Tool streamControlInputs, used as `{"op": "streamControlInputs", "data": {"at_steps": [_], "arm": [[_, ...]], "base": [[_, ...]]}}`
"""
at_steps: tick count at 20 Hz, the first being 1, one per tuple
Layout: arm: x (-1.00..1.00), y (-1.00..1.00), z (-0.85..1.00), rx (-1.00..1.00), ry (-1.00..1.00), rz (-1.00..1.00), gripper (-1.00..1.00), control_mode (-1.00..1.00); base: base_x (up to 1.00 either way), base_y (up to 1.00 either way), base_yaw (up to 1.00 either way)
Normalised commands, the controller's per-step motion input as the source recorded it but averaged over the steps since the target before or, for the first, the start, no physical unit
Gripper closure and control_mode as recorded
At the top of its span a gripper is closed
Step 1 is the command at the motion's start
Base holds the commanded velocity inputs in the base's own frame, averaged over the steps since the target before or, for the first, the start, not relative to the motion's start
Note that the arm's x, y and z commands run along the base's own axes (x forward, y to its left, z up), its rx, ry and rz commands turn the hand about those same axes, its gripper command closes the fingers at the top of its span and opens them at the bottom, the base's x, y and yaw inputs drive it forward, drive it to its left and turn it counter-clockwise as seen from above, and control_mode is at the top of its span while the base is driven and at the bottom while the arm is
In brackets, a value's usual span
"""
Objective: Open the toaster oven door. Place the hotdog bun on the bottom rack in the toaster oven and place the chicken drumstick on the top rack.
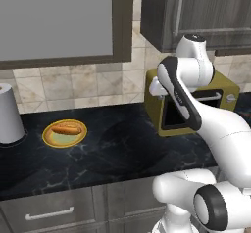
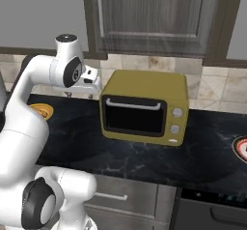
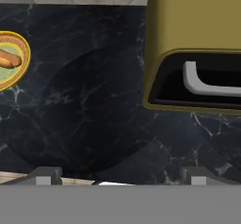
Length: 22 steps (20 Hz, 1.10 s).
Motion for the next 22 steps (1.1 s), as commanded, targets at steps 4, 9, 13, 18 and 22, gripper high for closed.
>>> {"op": "streamControlInputs", "data": {"at_steps": [4, 9, 13, 18, 22], "arm": [[0.00, 0.00, 0.00, 0.00, 0.00, 0.00, -1.00, 1.00], [0.00, 0.00, 0.00, 0.00, 0.00, 0.00, -1.00, 1.00], [0.00, 0.00, 0.00, 0.00, 0.00, 0.00, -1.00, 1.00], [0.00, 0.00, 0.00, 0.00, 0.00, 0.00, -1.00, 1.00], [0.00, 0.00, 0.00, 0.00, 0.00, 0.00, -1.00, -1.00]], "base": [[0.12, 0.43, 0.00], [0.08, 0.13, 0.00], [0.00, 0.00, 0.00], [0.00, 0.00, 0.00], [0.00, 0.00, 0.00]]}}
